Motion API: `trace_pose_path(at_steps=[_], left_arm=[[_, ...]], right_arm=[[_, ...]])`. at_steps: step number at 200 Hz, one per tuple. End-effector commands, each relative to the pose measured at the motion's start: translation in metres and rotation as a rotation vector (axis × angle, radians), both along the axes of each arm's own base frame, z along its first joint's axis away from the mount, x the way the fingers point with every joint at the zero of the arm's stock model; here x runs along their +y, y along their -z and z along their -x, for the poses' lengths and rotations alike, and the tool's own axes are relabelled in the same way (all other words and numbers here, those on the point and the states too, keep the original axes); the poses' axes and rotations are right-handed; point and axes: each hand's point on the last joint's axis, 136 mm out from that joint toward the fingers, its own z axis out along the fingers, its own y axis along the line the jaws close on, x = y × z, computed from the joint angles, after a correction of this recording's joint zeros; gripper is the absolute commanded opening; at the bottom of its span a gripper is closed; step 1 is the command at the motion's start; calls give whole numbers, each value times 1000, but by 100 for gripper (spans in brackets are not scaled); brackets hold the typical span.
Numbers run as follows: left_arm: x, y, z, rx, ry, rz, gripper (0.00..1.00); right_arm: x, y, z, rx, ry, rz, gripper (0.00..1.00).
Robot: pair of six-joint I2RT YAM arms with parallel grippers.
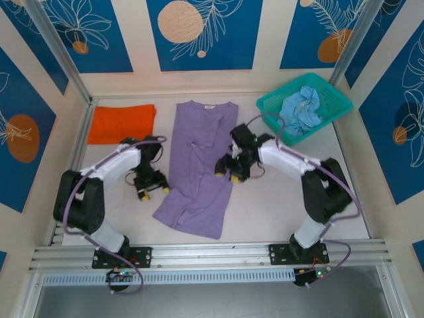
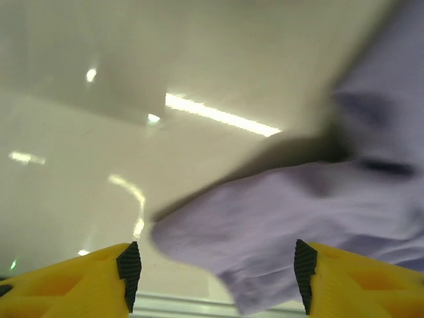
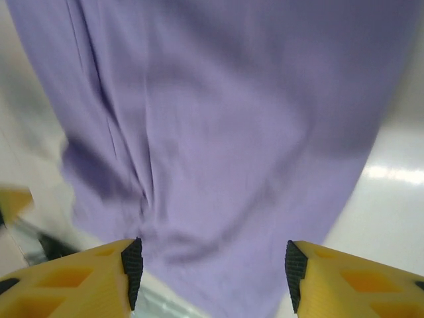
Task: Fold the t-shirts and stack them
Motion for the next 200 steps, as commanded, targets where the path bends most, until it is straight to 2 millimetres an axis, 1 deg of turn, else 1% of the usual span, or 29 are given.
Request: trace_pose_path(at_steps=[1,4,5,9,18,19,37,48,67,86,99,123,148,167,183,192,200], left_arm=[[11,0,18,-20,-43,69,61],[12,2,20,-21,-46,74,60],[12,2,21,-22,-46,75,60],[13,4,23,-21,-52,83,59],[10,8,29,-19,-62,113,58],[9,9,30,-18,-63,117,57],[-3,14,40,-21,-85,206,54],[-6,16,43,-39,-90,240,54],[-9,18,43,-73,-84,269,53],[-11,25,45,-79,-82,288,53],[-10,30,44,-84,-76,280,52],[-10,32,37,-108,-72,276,51],[-11,38,37,-107,-78,278,47],[-9,42,40,-106,-88,270,42],[-8,45,43,-110,-95,263,40],[-7,46,44,-111,-100,260,39],[-8,47,44,-111,-101,262,36]], right_arm=[[13,-9,67,29,-19,-56,63],[11,-5,77,41,-19,-50,63],[11,-3,83,48,-21,-48,63],[12,-1,91,58,-24,-48,63],[12,9,115,93,-35,-50,61],[11,12,121,103,-38,-44,61],[7,29,151,139,-58,15,56],[7,36,161,125,-74,50,55],[12,44,164,113,-78,57,55],[17,53,162,118,-88,67,52],[25,55,160,109,-110,69,51],[36,56,158,102,-152,85,48],[34,68,160,142,-149,146,41],[33,71,162,152,-150,154,38],[34,71,162,154,-154,151,34],[35,71,162,156,-159,150,30],[34,72,162,159,-159,155,22]])
